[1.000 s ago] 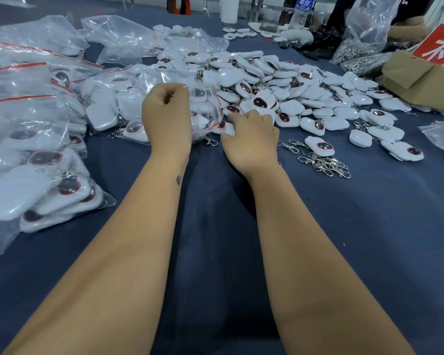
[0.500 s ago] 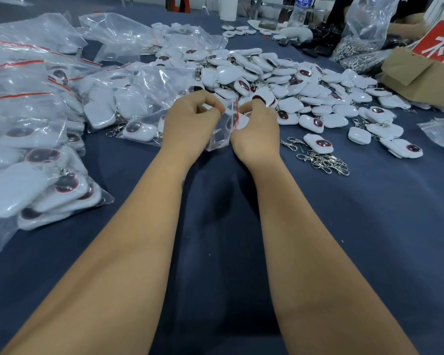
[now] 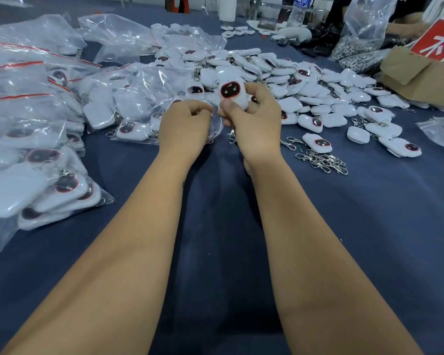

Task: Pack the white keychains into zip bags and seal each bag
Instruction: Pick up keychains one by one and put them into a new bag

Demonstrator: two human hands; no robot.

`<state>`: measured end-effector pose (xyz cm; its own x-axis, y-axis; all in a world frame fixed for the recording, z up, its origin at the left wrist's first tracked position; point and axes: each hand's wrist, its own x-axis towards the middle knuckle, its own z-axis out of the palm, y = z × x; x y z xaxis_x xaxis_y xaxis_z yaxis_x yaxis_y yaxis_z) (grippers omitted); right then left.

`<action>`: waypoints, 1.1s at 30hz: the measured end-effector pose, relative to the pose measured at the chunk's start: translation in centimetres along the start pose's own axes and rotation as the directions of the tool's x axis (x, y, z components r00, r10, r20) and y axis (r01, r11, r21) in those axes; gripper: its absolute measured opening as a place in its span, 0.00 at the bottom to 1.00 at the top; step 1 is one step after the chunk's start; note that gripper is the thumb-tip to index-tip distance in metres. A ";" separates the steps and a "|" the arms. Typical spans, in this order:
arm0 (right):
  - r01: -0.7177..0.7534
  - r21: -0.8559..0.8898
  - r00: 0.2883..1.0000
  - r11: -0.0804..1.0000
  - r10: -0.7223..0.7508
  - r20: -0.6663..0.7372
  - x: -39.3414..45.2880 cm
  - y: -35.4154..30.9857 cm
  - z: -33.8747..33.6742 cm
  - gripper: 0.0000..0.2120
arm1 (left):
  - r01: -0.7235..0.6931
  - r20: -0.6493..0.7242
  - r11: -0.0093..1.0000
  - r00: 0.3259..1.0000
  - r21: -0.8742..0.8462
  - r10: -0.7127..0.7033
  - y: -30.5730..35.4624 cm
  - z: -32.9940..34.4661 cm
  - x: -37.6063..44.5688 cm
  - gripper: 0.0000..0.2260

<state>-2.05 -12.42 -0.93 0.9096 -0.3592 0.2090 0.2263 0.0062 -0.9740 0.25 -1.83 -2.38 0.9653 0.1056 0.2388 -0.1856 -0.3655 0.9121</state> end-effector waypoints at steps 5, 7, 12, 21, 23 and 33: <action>-0.219 0.126 0.969 0.968 0.200 0.142 0.0 0.4 0.9 0.07 | 0.138 -0.014 0.953 0.989 -0.269 -0.147 0.5 -0.1 0.2 0.15; -0.238 0.075 0.964 0.968 0.227 0.137 0.1 0.7 0.9 0.07 | 0.164 -0.006 0.950 0.985 -0.267 -0.172 0.6 0.0 0.2 0.15; -0.215 0.052 0.965 0.975 0.205 0.162 0.3 0.9 0.8 0.10 | 0.079 0.011 0.979 0.997 -0.189 -0.078 0.5 0.1 -0.1 0.10; -0.234 0.028 0.966 0.972 0.230 0.118 0.3 1.0 0.6 0.14 | 0.037 0.028 0.982 0.999 -0.183 -0.033 0.2 0.1 0.0 0.19; -0.237 0.019 0.966 0.971 0.234 0.114 0.4 1.0 0.6 0.13 | 0.027 0.028 0.983 0.999 -0.183 -0.023 0.2 0.1 0.0 0.18; -0.229 -0.010 0.968 0.973 0.228 0.102 0.2 0.8 0.7 0.10 | 0.031 0.115 0.980 0.993 -0.199 -0.008 0.5 0.0 -0.2 0.15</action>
<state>-1.42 -11.85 -1.63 0.9678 -0.2514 -0.0113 0.0087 0.0783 -0.9969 0.02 -2.06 -2.01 0.9815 0.0017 0.1915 -0.1884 -0.1709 0.9671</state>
